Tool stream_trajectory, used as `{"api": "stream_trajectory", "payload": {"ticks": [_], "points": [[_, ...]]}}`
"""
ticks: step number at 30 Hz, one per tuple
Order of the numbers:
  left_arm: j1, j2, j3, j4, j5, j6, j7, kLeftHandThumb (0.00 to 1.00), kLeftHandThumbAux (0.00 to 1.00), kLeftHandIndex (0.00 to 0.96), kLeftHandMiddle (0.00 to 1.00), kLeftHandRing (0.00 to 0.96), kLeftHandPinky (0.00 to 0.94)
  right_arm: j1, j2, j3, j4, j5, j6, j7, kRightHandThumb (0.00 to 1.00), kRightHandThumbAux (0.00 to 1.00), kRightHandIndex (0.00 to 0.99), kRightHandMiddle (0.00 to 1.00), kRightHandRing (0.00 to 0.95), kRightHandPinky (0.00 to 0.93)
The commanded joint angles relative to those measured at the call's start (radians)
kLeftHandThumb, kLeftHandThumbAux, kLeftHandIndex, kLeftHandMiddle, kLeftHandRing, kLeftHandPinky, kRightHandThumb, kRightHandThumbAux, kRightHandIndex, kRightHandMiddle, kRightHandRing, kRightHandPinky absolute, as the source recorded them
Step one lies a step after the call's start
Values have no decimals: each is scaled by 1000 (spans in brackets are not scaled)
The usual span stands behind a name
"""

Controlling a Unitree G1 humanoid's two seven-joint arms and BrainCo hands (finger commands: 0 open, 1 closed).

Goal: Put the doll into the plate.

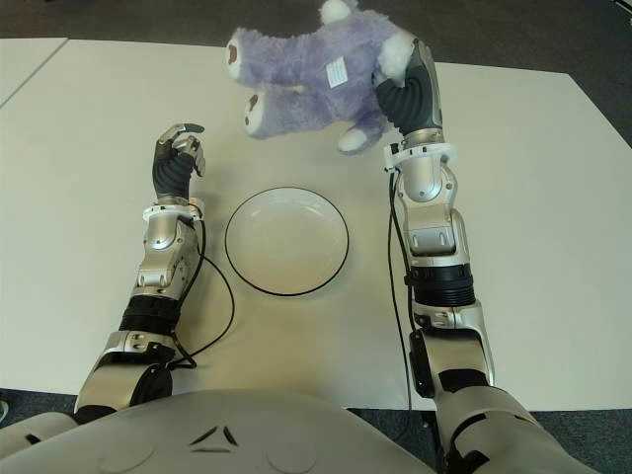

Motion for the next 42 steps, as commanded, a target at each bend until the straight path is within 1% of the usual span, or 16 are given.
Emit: {"api": "stream_trajectory", "payload": {"ticks": [1,8,13,16,19,24,35,38,42], "points": [[83,-18,4,62,9,3,10,712,703,443,878,877,862,35,-2,29,-55,-27,-25,25,854,677,399,546,893,911],[78,-15,5,71,6,-3,4,710,705,442,878,880,859,54,-15,52,-102,-59,-45,59,854,676,400,547,893,906],[76,-14,7,79,4,-12,1,710,705,442,878,878,859,76,-14,66,-140,-79,-55,75,854,676,400,548,891,905],[70,-13,8,87,3,-17,0,710,706,442,878,879,858,84,-20,77,-148,-90,-82,83,854,677,399,547,888,900],[69,-13,8,89,3,-20,1,709,706,441,878,879,856,91,-20,81,-157,-96,-90,92,854,677,399,547,887,898],[68,-14,11,90,2,-23,2,709,705,442,878,879,859,102,-18,87,-172,-90,-108,115,853,678,398,545,883,891],[64,-14,11,104,2,-38,-2,708,706,441,880,881,858,125,-37,100,-181,-86,-191,152,852,679,396,539,873,864],[66,-15,11,104,2,-42,-1,708,706,441,880,881,858,145,-41,102,-193,-86,-213,162,852,678,396,537,869,849],[62,-17,13,109,2,-47,4,709,706,442,880,880,864,158,-39,104,-203,-92,-217,174,853,678,397,535,865,831]]}}
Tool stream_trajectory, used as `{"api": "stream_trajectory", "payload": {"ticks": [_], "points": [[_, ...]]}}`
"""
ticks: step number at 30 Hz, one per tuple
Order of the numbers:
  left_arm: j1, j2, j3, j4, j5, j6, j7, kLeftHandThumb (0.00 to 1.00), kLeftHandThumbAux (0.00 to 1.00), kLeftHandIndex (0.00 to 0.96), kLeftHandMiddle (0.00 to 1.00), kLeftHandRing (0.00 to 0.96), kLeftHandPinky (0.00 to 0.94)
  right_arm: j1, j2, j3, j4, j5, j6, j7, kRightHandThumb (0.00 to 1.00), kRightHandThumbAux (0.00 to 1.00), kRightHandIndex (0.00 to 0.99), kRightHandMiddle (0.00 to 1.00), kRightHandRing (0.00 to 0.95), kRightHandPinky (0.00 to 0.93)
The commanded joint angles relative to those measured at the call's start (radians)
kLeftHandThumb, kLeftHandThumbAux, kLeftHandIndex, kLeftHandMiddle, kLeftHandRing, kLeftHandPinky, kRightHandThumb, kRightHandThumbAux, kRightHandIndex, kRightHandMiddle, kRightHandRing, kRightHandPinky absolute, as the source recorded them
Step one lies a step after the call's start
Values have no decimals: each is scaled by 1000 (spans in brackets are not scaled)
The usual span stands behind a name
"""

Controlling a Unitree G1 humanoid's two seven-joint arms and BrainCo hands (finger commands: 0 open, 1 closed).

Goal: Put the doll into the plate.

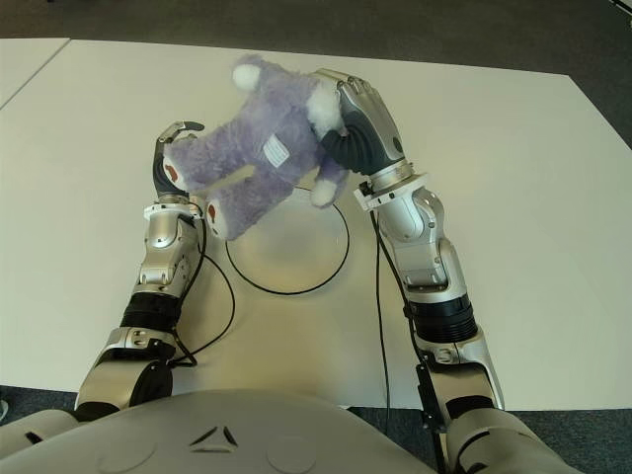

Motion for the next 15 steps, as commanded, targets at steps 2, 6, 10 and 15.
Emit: {"api": "stream_trajectory", "payload": {"ticks": [2,6,10,15], "points": [[80,-20,8,74,2,-10,4,709,705,442,880,881,864,33,1,9,-25,-4,-8,23,854,677,398,535,863,831],[79,-20,9,76,4,-11,6,709,705,442,880,882,863,44,5,11,-40,-1,4,41,854,677,399,535,861,833],[78,-21,8,76,8,-11,11,710,705,442,881,882,866,56,7,15,-56,9,16,68,854,677,399,534,859,827],[85,-22,6,62,13,0,12,710,705,442,881,882,864,82,5,27,-84,13,16,101,854,678,399,535,857,826]]}}
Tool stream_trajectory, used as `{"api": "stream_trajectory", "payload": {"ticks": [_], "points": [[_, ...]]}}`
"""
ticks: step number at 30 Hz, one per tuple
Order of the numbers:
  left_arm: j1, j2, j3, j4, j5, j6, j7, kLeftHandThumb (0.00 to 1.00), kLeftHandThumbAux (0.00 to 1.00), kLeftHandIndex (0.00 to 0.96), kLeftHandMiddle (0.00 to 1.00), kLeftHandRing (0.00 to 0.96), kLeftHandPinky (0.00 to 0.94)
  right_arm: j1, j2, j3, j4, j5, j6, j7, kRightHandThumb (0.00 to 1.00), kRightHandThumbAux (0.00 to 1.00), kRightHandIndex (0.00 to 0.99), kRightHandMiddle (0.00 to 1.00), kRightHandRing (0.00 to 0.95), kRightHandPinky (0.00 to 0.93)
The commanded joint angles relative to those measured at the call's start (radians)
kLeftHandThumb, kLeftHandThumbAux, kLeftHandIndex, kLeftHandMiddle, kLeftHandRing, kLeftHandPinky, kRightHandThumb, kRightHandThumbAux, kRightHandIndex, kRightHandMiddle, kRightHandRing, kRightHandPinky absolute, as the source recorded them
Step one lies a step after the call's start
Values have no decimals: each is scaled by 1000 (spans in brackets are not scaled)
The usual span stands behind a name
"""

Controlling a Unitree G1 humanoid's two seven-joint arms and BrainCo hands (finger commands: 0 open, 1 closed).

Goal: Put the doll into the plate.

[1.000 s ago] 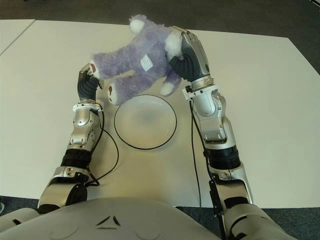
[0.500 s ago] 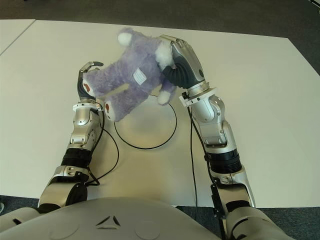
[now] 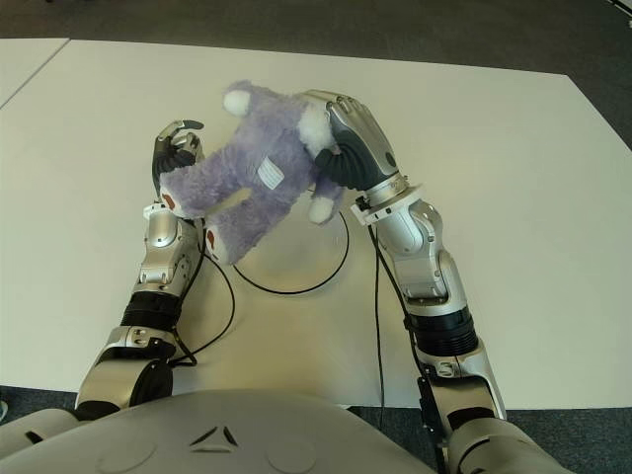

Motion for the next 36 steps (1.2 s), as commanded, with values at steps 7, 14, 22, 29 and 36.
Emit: {"api": "stream_trajectory", "payload": {"ticks": [7,14,22,29,36], "points": [[89,-23,7,53,0,17,10,710,706,442,881,883,864,42,-2,28,-33,-31,-3,31,855,677,401,542,859,859],[92,-25,10,49,-3,15,8,710,706,442,881,885,863,52,-5,34,-39,-38,-1,41,855,677,402,544,860,865],[91,-25,12,50,-8,10,2,708,706,441,880,883,858,62,-7,34,-35,-46,-8,45,855,677,401,543,861,861],[89,-24,15,55,-15,3,-7,708,706,441,877,881,857,67,-10,41,-27,-55,-12,50,854,678,400,543,863,859],[89,-22,15,56,-14,1,-6,708,706,441,876,879,854,80,-20,56,-49,-43,50,122,855,677,400,544,863,861]]}}
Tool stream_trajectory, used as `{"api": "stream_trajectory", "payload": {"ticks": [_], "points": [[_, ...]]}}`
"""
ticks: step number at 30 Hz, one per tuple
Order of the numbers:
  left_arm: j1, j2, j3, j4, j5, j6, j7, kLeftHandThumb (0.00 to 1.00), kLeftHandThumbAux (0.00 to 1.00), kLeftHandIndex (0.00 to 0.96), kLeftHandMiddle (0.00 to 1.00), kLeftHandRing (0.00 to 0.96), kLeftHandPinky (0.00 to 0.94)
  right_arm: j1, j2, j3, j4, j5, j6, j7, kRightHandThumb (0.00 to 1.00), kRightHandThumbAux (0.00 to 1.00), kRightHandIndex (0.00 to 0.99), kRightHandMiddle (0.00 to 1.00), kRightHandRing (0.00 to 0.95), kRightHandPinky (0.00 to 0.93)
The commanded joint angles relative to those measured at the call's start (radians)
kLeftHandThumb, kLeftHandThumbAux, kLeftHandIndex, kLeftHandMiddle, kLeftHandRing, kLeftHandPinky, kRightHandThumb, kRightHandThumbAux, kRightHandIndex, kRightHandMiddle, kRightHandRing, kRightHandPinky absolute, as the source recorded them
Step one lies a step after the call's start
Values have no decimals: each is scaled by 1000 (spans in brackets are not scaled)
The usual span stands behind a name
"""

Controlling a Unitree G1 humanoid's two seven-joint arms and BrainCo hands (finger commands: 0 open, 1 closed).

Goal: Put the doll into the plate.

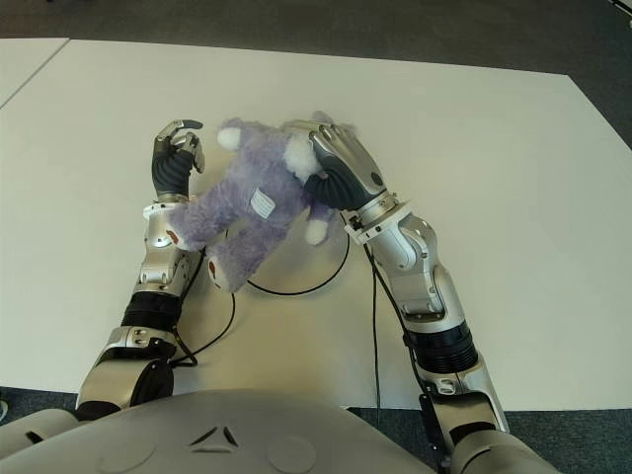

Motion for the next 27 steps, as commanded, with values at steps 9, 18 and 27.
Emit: {"api": "stream_trajectory", "payload": {"ticks": [9,18,27], "points": [[92,-18,5,47,-7,11,-5,709,706,441,876,878,854,23,-19,23,-36,6,96,129,854,678,399,546,855,845],[93,-18,7,47,-16,9,-15,710,706,441,876,879,857,23,-26,28,-45,-8,123,161,853,678,396,548,846,834],[92,-18,10,49,-23,4,-24,710,705,441,878,882,861,28,-27,30,-49,-5,128,158,852,678,395,546,836,816]]}}
